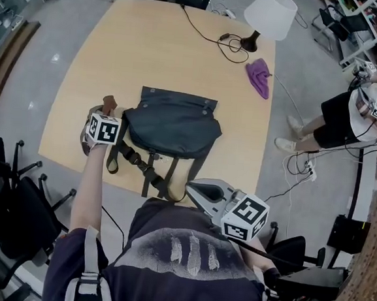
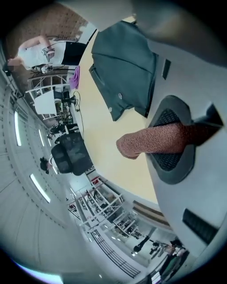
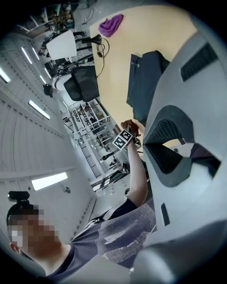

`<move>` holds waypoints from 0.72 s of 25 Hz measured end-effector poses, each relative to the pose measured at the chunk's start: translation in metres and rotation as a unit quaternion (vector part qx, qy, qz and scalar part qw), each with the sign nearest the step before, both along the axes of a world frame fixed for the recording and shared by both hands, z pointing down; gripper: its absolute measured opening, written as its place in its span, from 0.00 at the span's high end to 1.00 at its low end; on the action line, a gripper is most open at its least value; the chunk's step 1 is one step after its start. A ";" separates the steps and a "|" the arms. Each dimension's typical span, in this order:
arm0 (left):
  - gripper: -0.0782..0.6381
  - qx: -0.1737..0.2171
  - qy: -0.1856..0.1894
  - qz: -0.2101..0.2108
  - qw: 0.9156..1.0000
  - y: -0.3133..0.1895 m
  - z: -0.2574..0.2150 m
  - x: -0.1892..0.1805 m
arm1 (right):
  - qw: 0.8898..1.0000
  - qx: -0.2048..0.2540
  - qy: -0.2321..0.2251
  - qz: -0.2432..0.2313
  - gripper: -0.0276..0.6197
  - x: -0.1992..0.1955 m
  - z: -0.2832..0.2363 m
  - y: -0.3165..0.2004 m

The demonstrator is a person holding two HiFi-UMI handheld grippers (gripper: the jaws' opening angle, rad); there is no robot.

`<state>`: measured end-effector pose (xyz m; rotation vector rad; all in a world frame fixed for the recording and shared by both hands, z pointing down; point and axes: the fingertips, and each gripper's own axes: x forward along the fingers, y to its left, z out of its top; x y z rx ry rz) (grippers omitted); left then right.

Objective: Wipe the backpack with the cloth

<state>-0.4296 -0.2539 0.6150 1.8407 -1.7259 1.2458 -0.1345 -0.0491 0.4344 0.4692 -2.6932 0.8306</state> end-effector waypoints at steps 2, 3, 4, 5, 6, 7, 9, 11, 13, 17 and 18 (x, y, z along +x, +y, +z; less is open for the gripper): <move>0.81 -0.019 0.001 0.035 0.999 -0.010 0.017 0.023 | 1.000 0.000 0.007 0.013 0.95 -0.002 0.001 -0.003; 0.81 -0.027 0.003 0.049 0.998 -0.015 0.024 0.034 | 1.000 0.002 0.011 0.020 0.95 -0.002 0.001 -0.005; 0.81 -0.035 0.007 0.062 0.997 -0.018 0.029 0.043 | 1.000 0.005 0.015 0.027 0.95 -0.001 0.001 -0.007; 0.81 -0.041 0.014 0.072 0.996 -0.020 0.033 0.051 | 0.999 0.008 0.018 0.035 0.95 0.001 0.001 -0.009; 0.81 -0.047 0.025 0.082 0.995 -0.021 0.034 0.059 | 0.999 0.008 0.019 0.043 0.95 0.004 0.001 -0.011; 0.81 -0.054 0.040 0.093 0.993 -0.021 0.035 0.068 | 0.998 0.007 0.018 0.051 0.95 0.009 0.001 -0.013; 0.81 -0.074 0.067 0.112 0.989 -0.020 0.034 0.086 | 0.998 0.003 0.011 0.063 0.95 0.019 0.001 -0.017; 0.81 -0.091 0.062 0.124 0.986 -0.022 0.036 0.095 | 0.998 0.001 0.002 0.067 0.95 0.027 0.000 -0.022; 0.81 -0.103 0.057 0.123 0.985 -0.022 0.036 0.100 | 0.998 0.001 -0.004 0.066 0.95 0.033 -0.002 -0.025; 0.81 -0.114 0.087 0.118 0.983 -0.027 0.025 0.125 | 0.999 -0.006 -0.011 0.047 0.95 0.045 -0.002 -0.028; 0.81 -0.119 0.087 0.126 0.981 -0.030 0.024 0.134 | 0.999 -0.005 -0.012 0.043 0.95 0.048 -0.002 -0.028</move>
